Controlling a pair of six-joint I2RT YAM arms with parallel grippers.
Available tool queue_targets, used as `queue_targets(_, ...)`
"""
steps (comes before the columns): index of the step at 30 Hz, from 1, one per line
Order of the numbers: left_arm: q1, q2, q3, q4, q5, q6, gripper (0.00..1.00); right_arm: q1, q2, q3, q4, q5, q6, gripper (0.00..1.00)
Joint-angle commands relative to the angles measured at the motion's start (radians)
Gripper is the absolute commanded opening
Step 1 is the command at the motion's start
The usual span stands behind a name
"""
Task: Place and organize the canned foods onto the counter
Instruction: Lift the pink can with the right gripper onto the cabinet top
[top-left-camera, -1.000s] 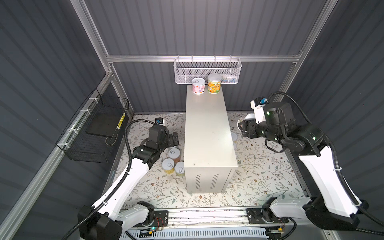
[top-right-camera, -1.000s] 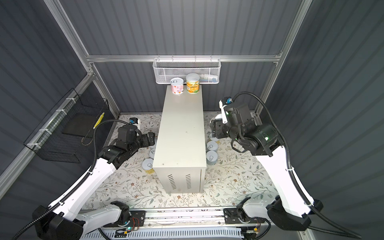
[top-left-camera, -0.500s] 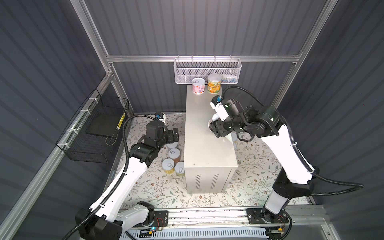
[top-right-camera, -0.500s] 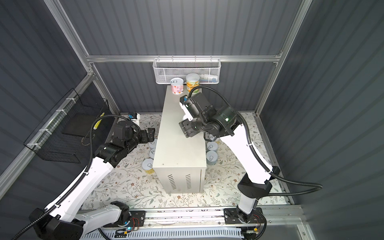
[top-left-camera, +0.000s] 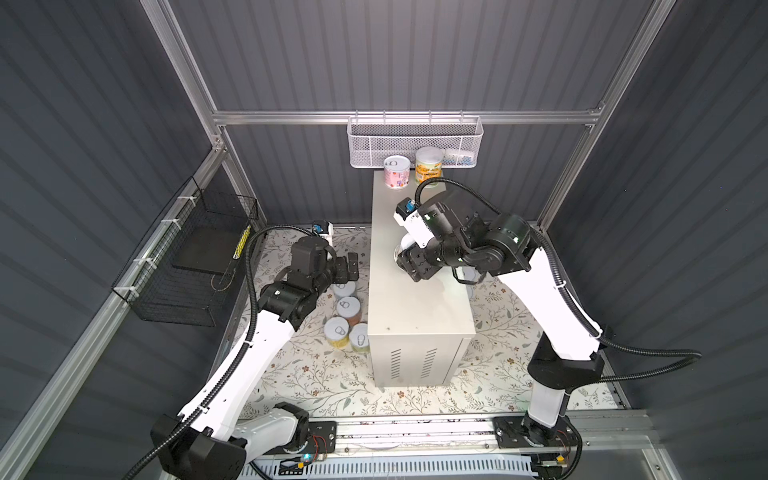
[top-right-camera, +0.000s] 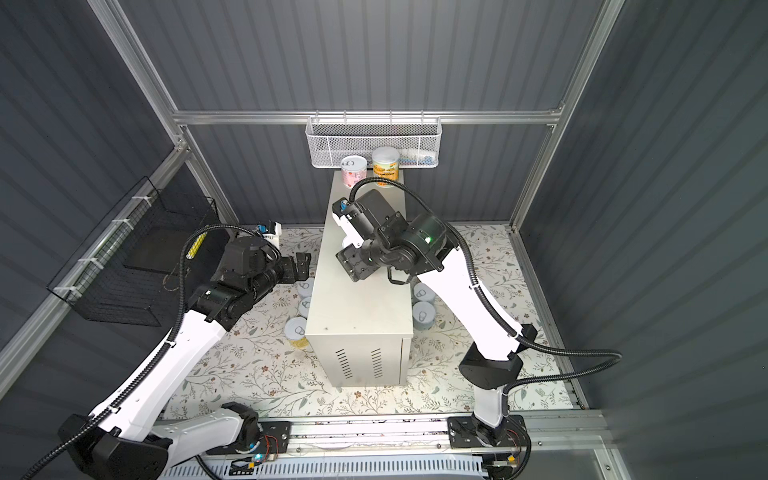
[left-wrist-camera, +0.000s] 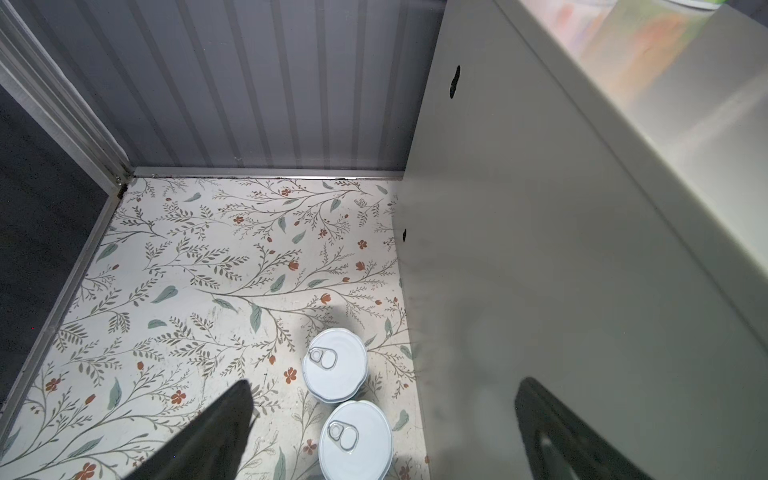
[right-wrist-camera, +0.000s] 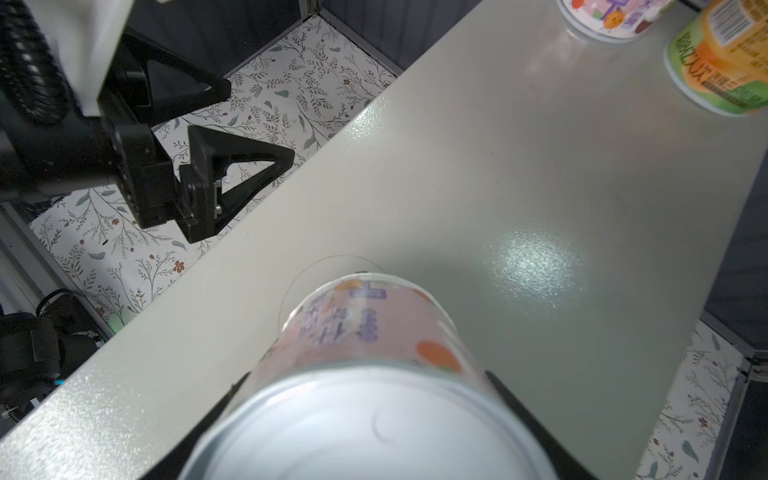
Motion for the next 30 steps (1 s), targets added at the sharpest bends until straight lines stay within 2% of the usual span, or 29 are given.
queue_targets(1, 0.002, 0.001, 0.035, -0.034, -0.005, 0.028, 0.99, 0.009, 0.013, 0.023, -0.002, -0.037, -0.013, 0.56)
queue_targets(4, 0.003, 0.003, 0.035, -0.033, -0.005, 0.030, 0.99, 0.012, 0.020, 0.028, 0.003, -0.046, -0.012, 0.67)
queue_targets(9, 0.003, 0.003, 0.035, -0.023, -0.008, 0.029, 0.99, 0.012, 0.038, 0.049, 0.010, -0.054, -0.009, 0.77)
queue_targets(22, 0.002, -0.038, 0.017, -0.015, -0.048, 0.057, 0.99, 0.011, 0.059, 0.119, 0.081, -0.044, -0.019, 0.97)
queue_targets(26, 0.002, -0.083, 0.032, -0.026, -0.089, 0.069, 0.99, 0.011, -0.009, 0.096, 0.183, -0.039, -0.016, 0.99)
queue_targets(30, 0.002, -0.150, 0.049, -0.031, -0.085, 0.108, 0.99, 0.012, -0.159, -0.086, 0.381, -0.008, -0.002, 0.99)
